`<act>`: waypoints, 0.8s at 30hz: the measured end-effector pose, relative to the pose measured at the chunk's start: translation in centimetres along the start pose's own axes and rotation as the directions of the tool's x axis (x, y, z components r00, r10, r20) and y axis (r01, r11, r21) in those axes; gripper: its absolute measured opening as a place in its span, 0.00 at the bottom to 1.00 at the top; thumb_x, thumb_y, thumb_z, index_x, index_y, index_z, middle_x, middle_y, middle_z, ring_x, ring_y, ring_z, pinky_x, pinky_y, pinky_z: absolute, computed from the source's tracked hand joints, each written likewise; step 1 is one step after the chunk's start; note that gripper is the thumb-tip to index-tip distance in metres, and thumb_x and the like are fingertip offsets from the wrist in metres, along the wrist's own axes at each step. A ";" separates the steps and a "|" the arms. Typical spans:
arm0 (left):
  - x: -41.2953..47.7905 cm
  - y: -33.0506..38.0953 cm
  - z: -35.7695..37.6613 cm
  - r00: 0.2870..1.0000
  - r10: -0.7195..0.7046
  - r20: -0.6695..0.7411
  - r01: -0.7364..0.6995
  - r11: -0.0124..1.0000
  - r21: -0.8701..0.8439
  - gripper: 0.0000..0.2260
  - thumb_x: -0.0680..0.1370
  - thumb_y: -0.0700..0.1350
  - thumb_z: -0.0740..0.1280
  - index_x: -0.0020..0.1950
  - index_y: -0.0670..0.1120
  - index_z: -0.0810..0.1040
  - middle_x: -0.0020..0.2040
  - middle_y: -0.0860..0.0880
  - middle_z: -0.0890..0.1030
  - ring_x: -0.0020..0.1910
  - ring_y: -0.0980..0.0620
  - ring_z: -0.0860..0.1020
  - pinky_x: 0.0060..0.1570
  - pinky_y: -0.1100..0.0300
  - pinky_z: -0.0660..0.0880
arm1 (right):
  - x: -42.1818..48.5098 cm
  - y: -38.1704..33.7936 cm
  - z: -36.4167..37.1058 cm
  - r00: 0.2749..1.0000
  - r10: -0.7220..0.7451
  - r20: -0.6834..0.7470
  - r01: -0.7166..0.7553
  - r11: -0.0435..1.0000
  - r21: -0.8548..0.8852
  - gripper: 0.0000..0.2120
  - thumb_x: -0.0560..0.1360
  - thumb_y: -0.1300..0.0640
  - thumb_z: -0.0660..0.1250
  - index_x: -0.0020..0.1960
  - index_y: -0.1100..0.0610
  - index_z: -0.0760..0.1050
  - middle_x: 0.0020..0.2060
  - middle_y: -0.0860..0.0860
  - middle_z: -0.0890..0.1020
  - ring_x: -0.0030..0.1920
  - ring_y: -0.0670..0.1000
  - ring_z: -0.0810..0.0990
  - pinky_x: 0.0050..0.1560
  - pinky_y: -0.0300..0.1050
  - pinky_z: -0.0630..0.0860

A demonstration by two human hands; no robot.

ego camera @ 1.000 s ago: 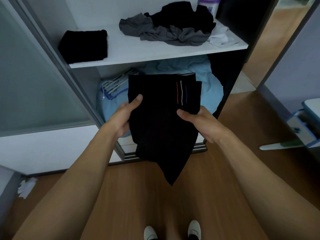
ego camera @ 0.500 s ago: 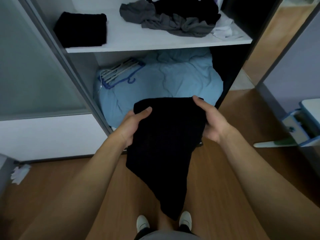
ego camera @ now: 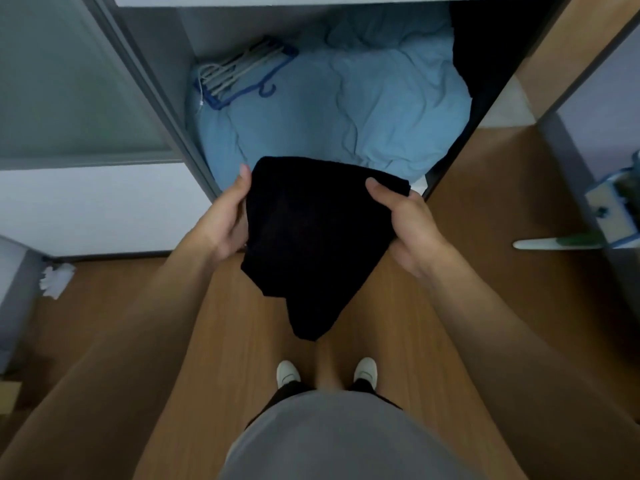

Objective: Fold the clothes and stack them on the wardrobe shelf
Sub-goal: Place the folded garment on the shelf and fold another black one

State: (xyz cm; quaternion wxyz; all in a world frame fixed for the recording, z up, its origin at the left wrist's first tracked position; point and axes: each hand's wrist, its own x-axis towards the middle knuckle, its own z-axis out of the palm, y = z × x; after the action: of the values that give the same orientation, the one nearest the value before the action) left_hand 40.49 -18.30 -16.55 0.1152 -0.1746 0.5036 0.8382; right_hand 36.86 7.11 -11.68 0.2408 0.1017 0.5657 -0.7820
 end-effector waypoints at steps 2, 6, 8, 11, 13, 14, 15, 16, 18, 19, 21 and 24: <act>-0.9 -2.1 -0.5 0.997 -0.069 0.016 0.067 0.991 0.113 0.20 0.72 0.65 0.69 0.58 0.56 0.85 0.64 0.51 0.82 0.64 0.53 0.79 0.54 0.64 0.79 | 0.0 0.2 0.0 0.999 0.047 -0.025 -0.046 0.999 0.010 0.15 0.79 0.58 0.69 0.63 0.63 0.78 0.56 0.58 0.85 0.56 0.56 0.85 0.57 0.49 0.81; -1.1 -3.9 0.8 0.991 -0.034 -0.127 0.070 0.954 0.291 0.18 0.76 0.50 0.74 0.62 0.44 0.81 0.57 0.44 0.85 0.59 0.46 0.83 0.52 0.60 0.79 | 0.6 0.1 -0.7 0.993 0.105 -0.049 -0.112 0.979 -0.168 0.12 0.79 0.57 0.69 0.59 0.62 0.80 0.52 0.58 0.86 0.51 0.56 0.86 0.52 0.49 0.82; -0.9 -3.6 1.7 0.986 0.027 -0.167 0.012 0.973 0.232 0.14 0.78 0.47 0.72 0.62 0.43 0.81 0.56 0.44 0.85 0.56 0.46 0.84 0.51 0.60 0.80 | 1.0 -0.4 -1.8 0.987 0.155 -0.038 -0.159 0.955 -0.250 0.08 0.78 0.57 0.70 0.55 0.59 0.81 0.48 0.55 0.87 0.46 0.52 0.86 0.44 0.45 0.84; -0.9 -2.8 2.8 0.982 0.070 -0.174 -0.035 0.981 0.193 0.11 0.79 0.45 0.70 0.60 0.44 0.81 0.54 0.44 0.86 0.54 0.47 0.84 0.49 0.59 0.81 | 1.4 -1.0 -3.4 0.981 0.190 -0.026 -0.192 0.958 -0.213 0.11 0.76 0.54 0.72 0.57 0.57 0.81 0.41 0.50 0.87 0.38 0.47 0.86 0.33 0.39 0.80; -0.8 -2.3 3.4 0.979 0.079 -0.185 -0.048 0.985 0.168 0.10 0.79 0.44 0.70 0.59 0.44 0.82 0.53 0.45 0.86 0.53 0.47 0.85 0.47 0.59 0.81 | 1.3 -0.4 -4.2 0.986 0.167 0.026 -0.166 0.984 -0.060 0.17 0.77 0.49 0.71 0.62 0.57 0.79 0.39 0.48 0.87 0.37 0.45 0.85 0.33 0.38 0.79; -0.7 -2.2 3.8 0.978 0.073 -0.193 -0.045 0.988 0.145 0.10 0.79 0.44 0.70 0.60 0.44 0.82 0.53 0.46 0.86 0.52 0.48 0.85 0.46 0.59 0.81 | 1.2 0.4 -4.5 0.987 0.155 0.044 -0.155 0.988 -0.001 0.18 0.77 0.47 0.70 0.62 0.57 0.78 0.43 0.48 0.87 0.42 0.46 0.86 0.38 0.40 0.81; -0.7 -2.2 4.2 0.978 0.059 -0.199 -0.034 0.991 0.126 0.11 0.79 0.43 0.70 0.60 0.44 0.81 0.52 0.45 0.86 0.51 0.48 0.85 0.45 0.59 0.81 | 0.9 1.5 -4.6 0.986 0.157 0.060 -0.159 0.987 0.025 0.18 0.77 0.46 0.69 0.62 0.55 0.79 0.49 0.49 0.87 0.50 0.48 0.86 0.46 0.42 0.82; -0.6 -2.2 4.5 0.977 0.043 -0.209 -0.018 0.992 0.121 0.11 0.79 0.43 0.70 0.60 0.43 0.81 0.51 0.45 0.87 0.50 0.48 0.85 0.44 0.59 0.81 | 0.5 2.7 -4.5 0.983 0.168 0.077 -0.170 0.985 0.023 0.17 0.77 0.47 0.70 0.62 0.54 0.78 0.54 0.50 0.86 0.55 0.49 0.85 0.53 0.44 0.81; -0.4 -2.2 4.6 0.970 0.005 -0.242 0.030 0.990 0.141 0.10 0.79 0.42 0.70 0.60 0.42 0.81 0.48 0.45 0.87 0.46 0.48 0.86 0.41 0.59 0.81 | 0.0 4.9 -4.2 0.984 0.146 0.100 -0.146 0.989 -0.011 0.18 0.78 0.53 0.69 0.65 0.58 0.77 0.56 0.53 0.85 0.59 0.52 0.83 0.60 0.47 0.78; -0.4 -2.0 4.3 0.966 -0.018 -0.258 0.061 0.986 0.157 0.10 0.79 0.41 0.70 0.59 0.42 0.81 0.47 0.45 0.87 0.45 0.48 0.86 0.40 0.59 0.81 | -0.1 5.6 -3.9 0.989 0.107 0.106 -0.104 0.994 -0.032 0.18 0.79 0.56 0.68 0.67 0.61 0.76 0.55 0.54 0.85 0.58 0.53 0.83 0.60 0.48 0.78; -0.5 -1.7 3.4 0.961 -0.055 -0.271 0.117 0.969 0.217 0.11 0.78 0.44 0.72 0.59 0.43 0.81 0.48 0.46 0.87 0.47 0.47 0.86 0.41 0.59 0.81 | -0.2 5.9 -3.5 0.996 0.035 0.080 -0.030 0.997 -0.071 0.17 0.80 0.60 0.66 0.67 0.65 0.75 0.55 0.57 0.84 0.58 0.56 0.83 0.62 0.51 0.78; -1.3 -1.7 1.3 0.941 -0.084 -0.327 0.138 0.979 0.147 0.15 0.77 0.50 0.73 0.61 0.44 0.82 0.56 0.45 0.85 0.55 0.47 0.84 0.48 0.58 0.82 | 0.3 5.0 -2.6 1.000 0.010 0.024 -0.008 0.998 -0.070 0.15 0.80 0.57 0.67 0.64 0.64 0.78 0.58 0.60 0.84 0.59 0.58 0.83 0.64 0.54 0.77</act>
State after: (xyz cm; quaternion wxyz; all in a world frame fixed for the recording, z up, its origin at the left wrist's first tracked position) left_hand 42.11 -16.40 -16.86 0.0938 -0.3258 0.5734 0.7458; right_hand 38.76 8.26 -16.85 0.2545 0.0864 0.5892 -0.7620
